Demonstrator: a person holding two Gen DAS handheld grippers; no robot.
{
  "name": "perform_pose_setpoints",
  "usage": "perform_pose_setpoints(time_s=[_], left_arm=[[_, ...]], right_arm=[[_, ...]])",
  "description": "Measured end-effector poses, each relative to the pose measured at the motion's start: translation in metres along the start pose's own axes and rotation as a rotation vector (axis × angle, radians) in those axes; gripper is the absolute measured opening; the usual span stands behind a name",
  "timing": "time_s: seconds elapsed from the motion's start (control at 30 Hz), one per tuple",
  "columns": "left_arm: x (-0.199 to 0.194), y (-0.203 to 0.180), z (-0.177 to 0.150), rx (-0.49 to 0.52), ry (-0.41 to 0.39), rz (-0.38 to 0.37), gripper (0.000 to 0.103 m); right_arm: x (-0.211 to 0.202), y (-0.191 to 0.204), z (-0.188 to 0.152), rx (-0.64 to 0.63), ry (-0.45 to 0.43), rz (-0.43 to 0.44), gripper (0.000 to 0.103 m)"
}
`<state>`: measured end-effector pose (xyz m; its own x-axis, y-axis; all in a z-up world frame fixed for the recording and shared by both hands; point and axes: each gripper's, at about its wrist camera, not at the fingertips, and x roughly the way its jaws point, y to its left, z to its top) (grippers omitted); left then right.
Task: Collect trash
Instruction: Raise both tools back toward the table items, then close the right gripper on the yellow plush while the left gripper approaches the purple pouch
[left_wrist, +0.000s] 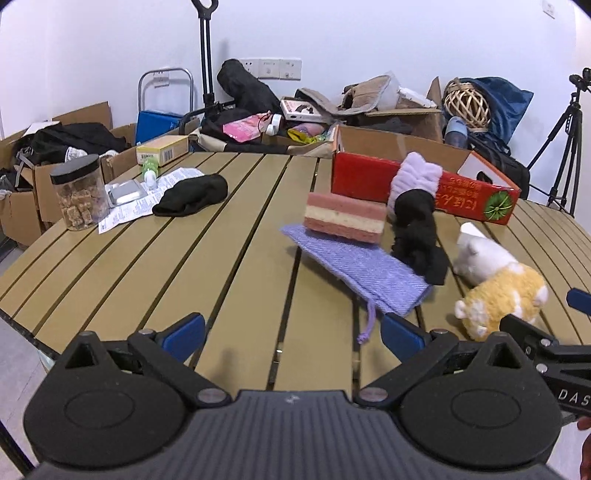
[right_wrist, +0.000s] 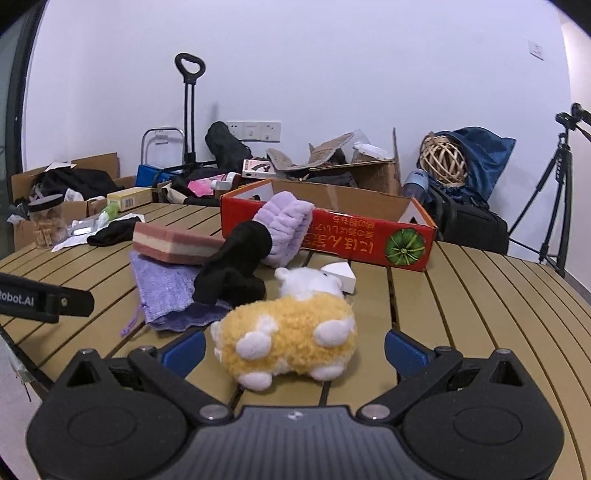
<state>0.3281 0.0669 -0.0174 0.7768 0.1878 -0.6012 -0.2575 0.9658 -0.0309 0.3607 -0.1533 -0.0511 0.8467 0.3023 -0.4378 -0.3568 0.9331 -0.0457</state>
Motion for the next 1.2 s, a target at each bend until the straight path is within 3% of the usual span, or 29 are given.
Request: perform_pose_setpoints(time_s=[0.57,1.2], left_arm=[[0.017,0.025,-0.007,-0.059,0.053,-0.010,0.103],[0.019,0.018,-0.004,-0.050,0.032,-0.010,0.103]], right_arm=[[0.061,0.014,0.008,-0.035,0.072,-0.024,0.103],[0.051,0.003,0.001,0.031,0.046,-0.064,0.095]])
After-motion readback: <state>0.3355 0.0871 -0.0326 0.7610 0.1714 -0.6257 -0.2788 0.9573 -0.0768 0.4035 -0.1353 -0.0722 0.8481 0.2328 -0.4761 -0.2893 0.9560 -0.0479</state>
